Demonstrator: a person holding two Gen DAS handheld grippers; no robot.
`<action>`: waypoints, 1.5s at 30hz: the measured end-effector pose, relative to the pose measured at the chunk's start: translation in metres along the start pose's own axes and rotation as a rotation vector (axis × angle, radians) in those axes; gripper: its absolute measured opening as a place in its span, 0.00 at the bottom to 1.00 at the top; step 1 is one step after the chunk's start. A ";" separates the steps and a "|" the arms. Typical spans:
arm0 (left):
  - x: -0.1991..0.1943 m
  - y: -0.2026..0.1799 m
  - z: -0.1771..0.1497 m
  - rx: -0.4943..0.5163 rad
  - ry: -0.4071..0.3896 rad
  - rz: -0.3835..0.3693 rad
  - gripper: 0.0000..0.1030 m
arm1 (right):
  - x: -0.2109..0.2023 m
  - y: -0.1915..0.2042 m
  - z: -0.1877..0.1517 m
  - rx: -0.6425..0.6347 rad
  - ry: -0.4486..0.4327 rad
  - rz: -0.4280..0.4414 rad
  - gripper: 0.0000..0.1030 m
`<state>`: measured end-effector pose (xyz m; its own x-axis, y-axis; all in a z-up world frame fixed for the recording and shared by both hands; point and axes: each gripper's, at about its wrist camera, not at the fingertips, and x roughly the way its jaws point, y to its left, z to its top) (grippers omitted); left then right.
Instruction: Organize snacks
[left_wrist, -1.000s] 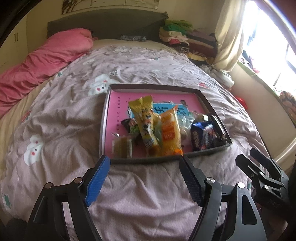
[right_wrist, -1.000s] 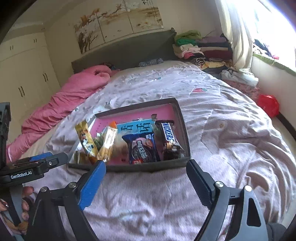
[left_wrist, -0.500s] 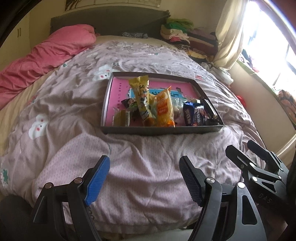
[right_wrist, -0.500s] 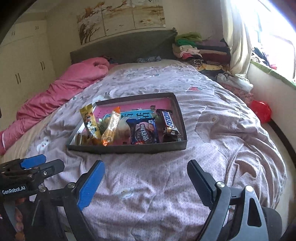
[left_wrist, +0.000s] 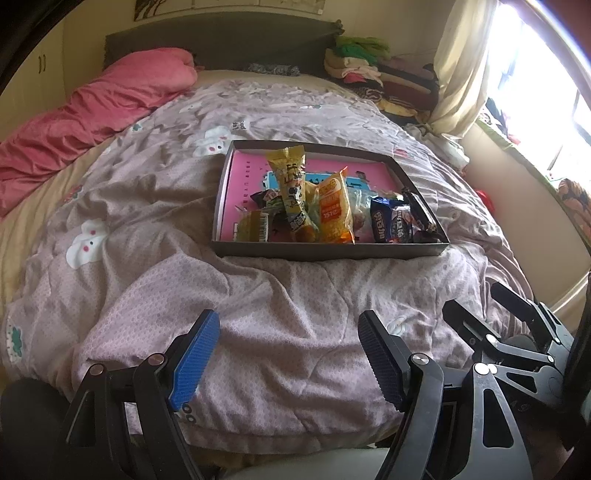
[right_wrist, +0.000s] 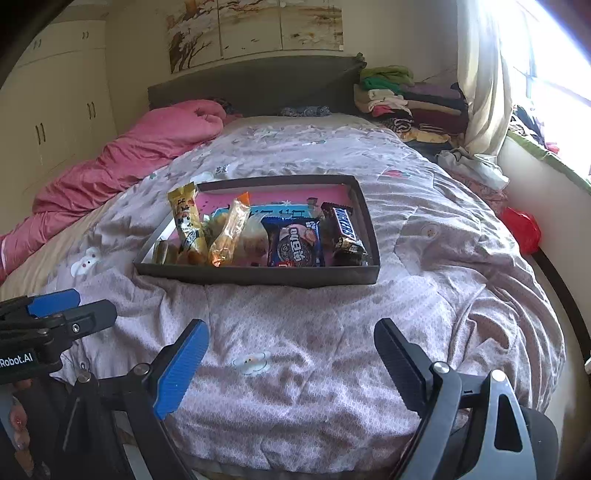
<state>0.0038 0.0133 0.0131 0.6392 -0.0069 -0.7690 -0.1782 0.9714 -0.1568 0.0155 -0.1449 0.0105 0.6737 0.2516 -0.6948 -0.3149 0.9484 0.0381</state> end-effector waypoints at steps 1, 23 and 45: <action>0.000 0.000 0.000 0.000 0.000 0.001 0.76 | 0.000 0.000 0.000 0.000 -0.002 0.000 0.88; -0.005 -0.002 0.000 -0.004 0.001 -0.010 0.76 | -0.004 -0.004 0.003 0.001 -0.025 -0.007 0.92; -0.004 -0.003 0.000 0.003 0.005 -0.014 0.76 | -0.002 -0.009 0.002 0.029 -0.022 0.000 0.95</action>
<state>0.0018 0.0108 0.0161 0.6375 -0.0217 -0.7701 -0.1672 0.9719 -0.1657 0.0183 -0.1536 0.0129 0.6882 0.2552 -0.6791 -0.2952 0.9536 0.0592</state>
